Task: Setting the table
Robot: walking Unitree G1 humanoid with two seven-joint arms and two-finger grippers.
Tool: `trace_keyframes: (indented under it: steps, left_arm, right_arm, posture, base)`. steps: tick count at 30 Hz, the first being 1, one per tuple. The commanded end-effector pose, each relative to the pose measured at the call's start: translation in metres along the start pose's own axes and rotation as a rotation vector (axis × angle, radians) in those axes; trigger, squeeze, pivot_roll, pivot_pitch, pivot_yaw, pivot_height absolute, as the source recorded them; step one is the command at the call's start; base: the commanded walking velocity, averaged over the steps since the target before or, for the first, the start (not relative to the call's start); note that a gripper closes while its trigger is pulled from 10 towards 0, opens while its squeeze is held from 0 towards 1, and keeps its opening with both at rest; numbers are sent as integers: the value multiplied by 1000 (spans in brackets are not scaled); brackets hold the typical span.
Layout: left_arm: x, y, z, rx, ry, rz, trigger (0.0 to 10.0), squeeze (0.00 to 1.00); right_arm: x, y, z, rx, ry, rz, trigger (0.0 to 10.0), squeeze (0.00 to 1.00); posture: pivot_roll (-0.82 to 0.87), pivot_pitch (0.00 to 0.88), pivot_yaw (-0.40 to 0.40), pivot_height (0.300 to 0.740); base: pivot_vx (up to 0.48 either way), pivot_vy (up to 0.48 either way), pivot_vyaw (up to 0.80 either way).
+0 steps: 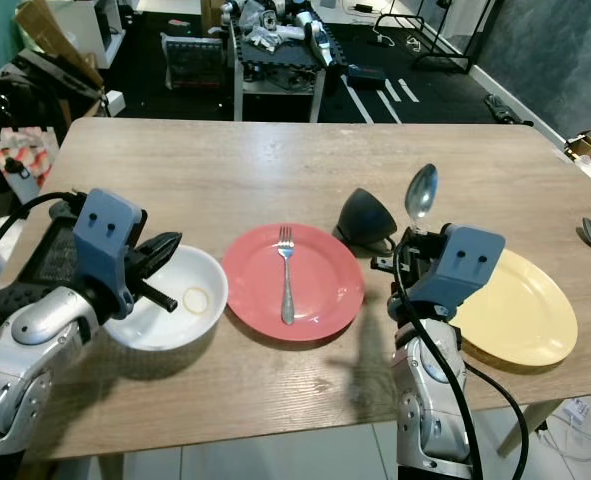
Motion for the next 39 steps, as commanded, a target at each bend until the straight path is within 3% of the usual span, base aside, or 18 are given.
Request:
trace_keyframes:
  steps: [1,3,4,5,11,39]
  left_arm:
    - [-2,-2,-5,4,-9,1,10000,0]
    - [-2,-2,-5,4,-9,1,10000,0]
    - [-3,-1,-5,4,-10,-3,10000,0]
    - [-4,-1,-6,5,-11,-5,10000,0]
    - [-5,-1,-6,5,-17,-9,10000,0]
    - [-8,-2,-3,-8,-21,-8,10000,0]
  right_arm:
    - [-1,9,-30,32,-113,-37,10000,0]
    - [-1,9,-30,32,-113,-37,10000,0]
    - [-2,13,-44,53,-163,-51,10000,0]
    - [-2,15,-49,64,-179,-54,10000,0]
    - [-2,17,-55,81,-202,-58,10000,0]
    - [1,5,-53,84,-211,-27,10000,0]
  posture:
    - [83,143,40,740]
    - [83,143,40,740]
    - [81,141,41,740]
    - [78,140,42,740]
    - [78,140,42,740]
    - [78,154,45,740]
  base:
    - [0,0,-800]
    - [0,0,-800]
    - [0,0,-800]
    - [0,0,-800]
    - [0,0,-533]
    - [0,0,-29]
Point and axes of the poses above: a point about 5 cm out from each wrist's last joint towards the gripper, its own x axis pointing back from the gripper into the wrist, its own y axis along the axis of the wrist's last joint, z = x × y, the point moved 5 cm from there along -x, pointing out of the wrist towards the gripper, and after that the axes turned 11 degrees about -x, right-handed, at the moved point
